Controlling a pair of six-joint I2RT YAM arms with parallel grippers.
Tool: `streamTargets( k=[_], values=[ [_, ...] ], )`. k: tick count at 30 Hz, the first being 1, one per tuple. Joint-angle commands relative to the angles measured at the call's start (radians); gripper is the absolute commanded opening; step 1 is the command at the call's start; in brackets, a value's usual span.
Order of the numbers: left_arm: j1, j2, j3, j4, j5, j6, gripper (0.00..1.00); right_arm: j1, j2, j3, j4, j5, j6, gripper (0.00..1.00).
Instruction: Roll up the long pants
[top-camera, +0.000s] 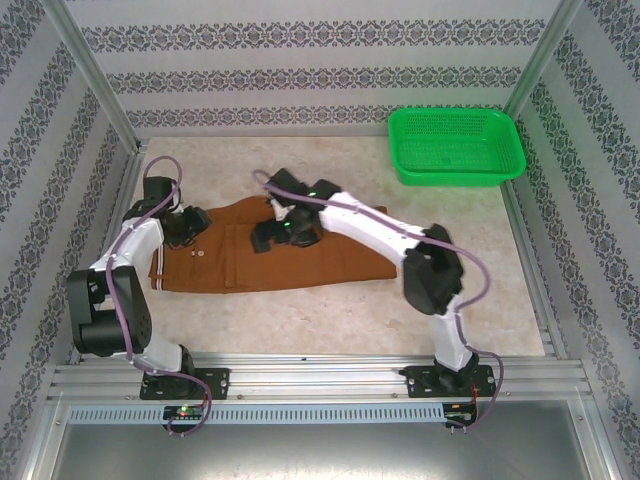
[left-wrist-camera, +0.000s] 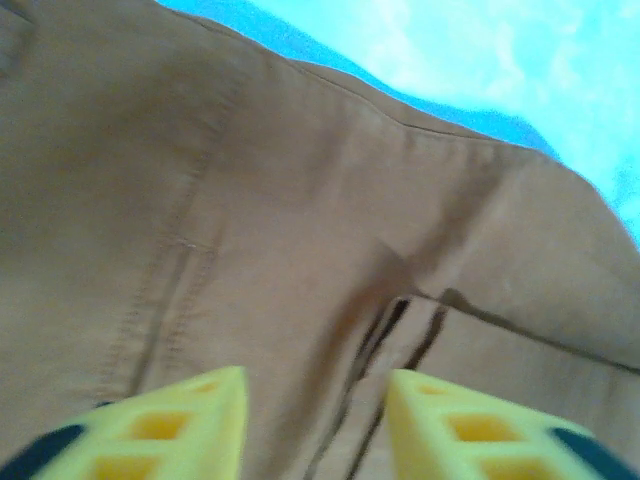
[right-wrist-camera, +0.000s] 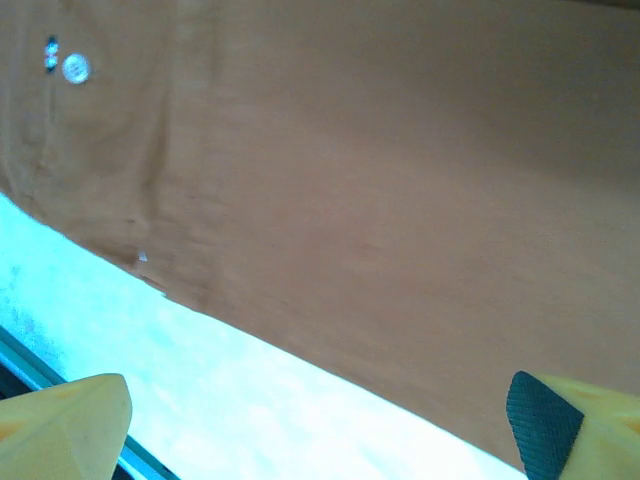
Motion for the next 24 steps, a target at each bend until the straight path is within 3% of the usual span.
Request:
streamTargets(
  k=[1,4,9,12,13,15,17,19,24],
  values=[
    [-0.049,0.063,-0.022,0.075,0.128,0.045,0.66,-0.088,-0.160,-0.132,0.041,0.004,0.011,0.98],
    [-0.097,0.111,-0.032,0.091,0.153,0.065,0.76,-0.157,-0.220,-0.262,0.084,-0.015,0.021,0.98],
    [-0.149,0.202,-0.028,0.114,0.174,0.069,0.76,-0.204,-0.244,-0.351,0.113,-0.021,0.017,0.98],
    [-0.169,0.225,-0.015,0.105,0.171,0.063,0.63,-0.208,-0.245,-0.375,0.138,-0.023,0.018,0.98],
    [-0.169,0.225,-0.013,0.098,0.170,0.063,0.50,-0.210,-0.243,-0.379,0.140,-0.022,0.020,0.98],
    [-0.169,0.218,-0.001,0.073,0.154,0.060,0.35,-0.211,-0.233,-0.379,0.141,-0.033,0.023,0.98],
    [-0.170,0.202,0.013,0.040,0.141,0.064,0.08,-0.211,-0.223,-0.382,0.144,-0.035,0.026,0.98],
    [-0.170,0.168,0.015,0.027,0.135,0.065,0.00,-0.212,-0.216,-0.387,0.145,-0.040,0.026,0.98],
    [-0.168,0.125,0.044,-0.022,0.120,0.062,0.00,-0.226,-0.215,-0.417,0.170,-0.050,0.041,0.98]
  ],
)
